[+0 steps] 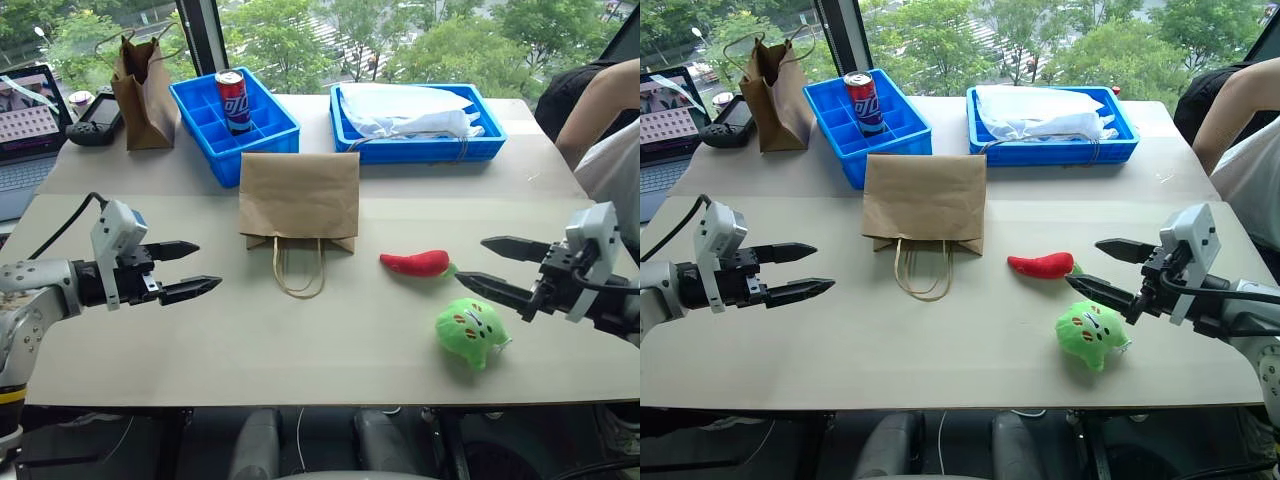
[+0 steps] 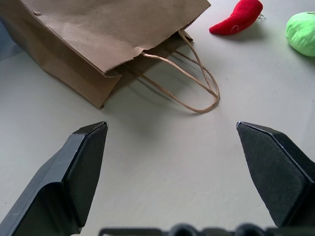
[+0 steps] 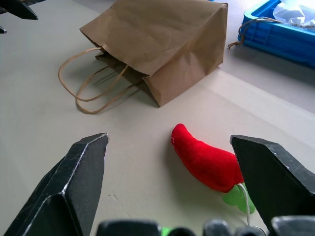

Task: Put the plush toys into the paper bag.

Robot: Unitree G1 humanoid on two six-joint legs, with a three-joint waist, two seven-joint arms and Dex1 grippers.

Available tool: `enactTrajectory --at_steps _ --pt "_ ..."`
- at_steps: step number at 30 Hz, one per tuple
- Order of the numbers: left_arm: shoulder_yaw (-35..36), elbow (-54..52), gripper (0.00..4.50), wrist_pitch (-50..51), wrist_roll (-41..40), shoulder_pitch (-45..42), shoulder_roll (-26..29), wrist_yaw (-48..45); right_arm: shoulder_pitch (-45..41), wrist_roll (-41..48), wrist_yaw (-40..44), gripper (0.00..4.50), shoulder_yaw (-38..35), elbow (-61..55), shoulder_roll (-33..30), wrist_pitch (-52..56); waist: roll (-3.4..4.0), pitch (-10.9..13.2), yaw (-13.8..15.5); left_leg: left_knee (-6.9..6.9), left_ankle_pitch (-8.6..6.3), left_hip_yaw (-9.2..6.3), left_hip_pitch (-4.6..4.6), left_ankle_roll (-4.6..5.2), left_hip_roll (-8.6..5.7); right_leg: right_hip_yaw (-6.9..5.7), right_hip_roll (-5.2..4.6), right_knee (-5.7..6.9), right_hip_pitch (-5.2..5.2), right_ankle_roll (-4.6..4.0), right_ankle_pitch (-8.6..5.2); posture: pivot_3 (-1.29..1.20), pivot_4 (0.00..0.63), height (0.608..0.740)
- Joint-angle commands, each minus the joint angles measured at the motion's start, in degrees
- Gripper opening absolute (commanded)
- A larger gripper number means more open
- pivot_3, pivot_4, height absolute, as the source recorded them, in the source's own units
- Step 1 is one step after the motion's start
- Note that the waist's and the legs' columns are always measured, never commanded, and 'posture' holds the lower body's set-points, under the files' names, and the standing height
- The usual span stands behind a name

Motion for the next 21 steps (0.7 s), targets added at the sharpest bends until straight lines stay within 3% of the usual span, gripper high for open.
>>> enactTrajectory --at_steps 1,4,12,17,21 --pt "1.40 0.08 4.50 1.62 -4.58 -3.49 1.45 -4.77 -2.36 3.24 0.16 4.42 -0.97 -3.56 -1.82 2.23 0.00 0.00 0.00 0.00 0.00 0.00 0.00 0.00 0.00 0.00 0.00 0.00 0.00 0.00 0.00 0.00 0.150 0.698" --pt "-2.15 1.31 4.50 4.40 -9.28 -13.48 3.54 -12.94 -8.62 9.96 1.18 4.42 3.09 -7.61 -5.43 8.19 0.02 0.06 -0.05 0.25 0.00 0.00 -0.08 0.00 0.01 0.00 0.03 0.28 -0.10 0.01 0.00 0.00 0.150 0.698" --pt "-13.98 4.62 4.50 -0.79 -1.00 -21.08 4.36 -20.98 -16.62 19.37 -5.48 4.42 8.37 -12.69 -6.56 16.30 0.03 0.06 -0.12 0.39 -0.01 -0.02 0.05 0.01 0.08 0.02 0.14 0.37 0.03 0.00 -0.02 0.00 0.150 0.698" --pt "-21.77 13.76 4.50 -14.84 10.76 -26.04 -0.58 -23.14 -17.75 18.81 -9.19 4.42 10.13 -13.93 -6.00 16.88 0.02 0.06 0.34 0.43 0.00 -0.03 -0.06 0.02 0.05 0.02 0.13 0.38 -0.05 -0.01 -0.01 0.00 0.150 0.698" --pt "-27.37 29.56 4.50 -39.18 24.17 -33.85 -8.27 -21.94 -17.59 18.39 -11.81 4.42 10.19 -14.26 -5.07 16.53 0.02 0.05 1.26 0.46 0.00 -0.03 -0.10 0.02 0.04 0.02 0.13 0.37 -0.07 -0.01 0.00 0.00 0.150 0.698"
